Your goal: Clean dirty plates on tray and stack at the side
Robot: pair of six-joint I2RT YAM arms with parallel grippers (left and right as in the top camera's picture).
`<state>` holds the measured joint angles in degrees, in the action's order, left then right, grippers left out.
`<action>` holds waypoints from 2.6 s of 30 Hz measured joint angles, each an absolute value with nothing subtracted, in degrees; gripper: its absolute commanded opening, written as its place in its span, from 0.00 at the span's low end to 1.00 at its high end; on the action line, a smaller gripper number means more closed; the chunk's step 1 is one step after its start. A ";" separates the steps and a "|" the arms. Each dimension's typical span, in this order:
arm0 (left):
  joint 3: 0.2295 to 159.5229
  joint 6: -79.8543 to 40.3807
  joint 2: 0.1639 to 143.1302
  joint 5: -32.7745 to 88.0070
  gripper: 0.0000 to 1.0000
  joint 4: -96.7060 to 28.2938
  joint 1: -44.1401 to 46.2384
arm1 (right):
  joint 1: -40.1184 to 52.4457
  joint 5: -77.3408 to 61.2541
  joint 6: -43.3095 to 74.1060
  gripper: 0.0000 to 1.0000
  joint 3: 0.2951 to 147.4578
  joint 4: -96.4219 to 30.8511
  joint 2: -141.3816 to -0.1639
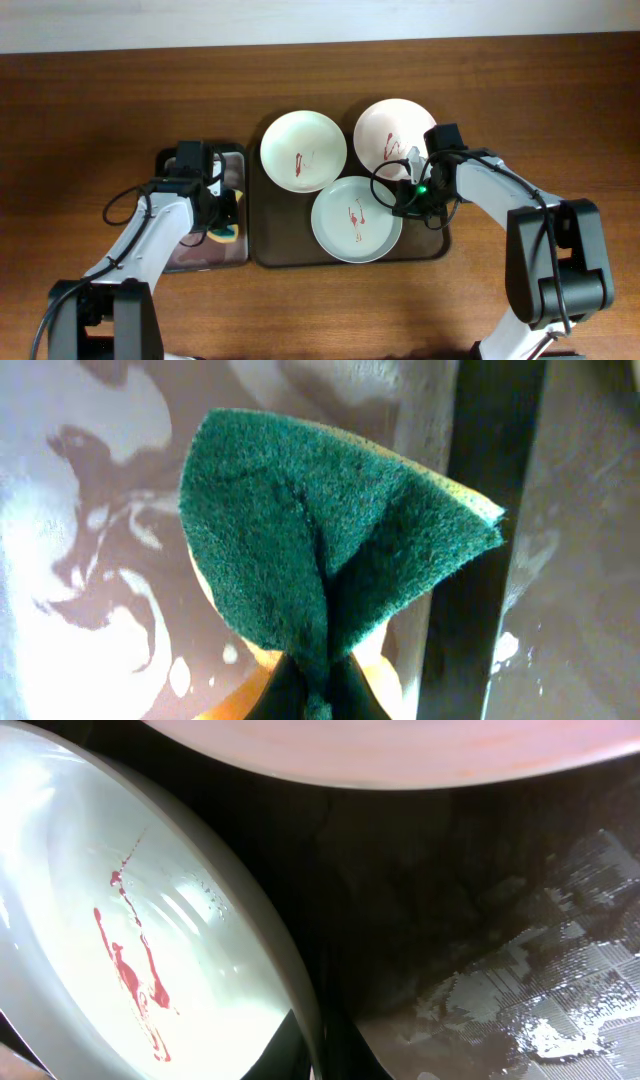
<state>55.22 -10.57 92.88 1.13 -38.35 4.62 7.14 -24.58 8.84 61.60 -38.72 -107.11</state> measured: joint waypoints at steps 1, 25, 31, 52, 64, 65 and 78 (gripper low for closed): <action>55.24 -10.57 92.88 1.10 0.00 -37.01 4.62 | 7.14 -24.58 8.84 0.08 61.60 -38.74 -107.11; 57.67 -10.55 68.99 -15.97 0.00 -36.42 4.62 | 7.14 -24.32 8.91 0.08 61.60 -39.38 -107.11; 57.67 -10.55 68.99 -17.02 0.00 -36.25 4.62 | 7.14 -24.32 9.02 0.08 61.60 -39.40 -107.11; 57.67 -10.55 68.99 -16.99 0.00 -37.56 4.62 | 7.14 -24.32 8.99 0.08 61.60 -39.42 -107.11; 57.67 -10.55 68.99 -16.91 0.00 -37.54 4.62 | 7.14 -24.32 9.02 0.08 61.60 -39.44 -107.11; 57.67 -10.55 68.99 -16.75 0.00 -37.54 4.62 | 7.14 -24.32 8.99 0.08 61.60 -39.46 -107.11; 57.65 -10.55 83.20 -8.38 0.00 -40.16 4.62 | 7.14 -24.32 9.04 0.08 61.60 -40.01 -107.11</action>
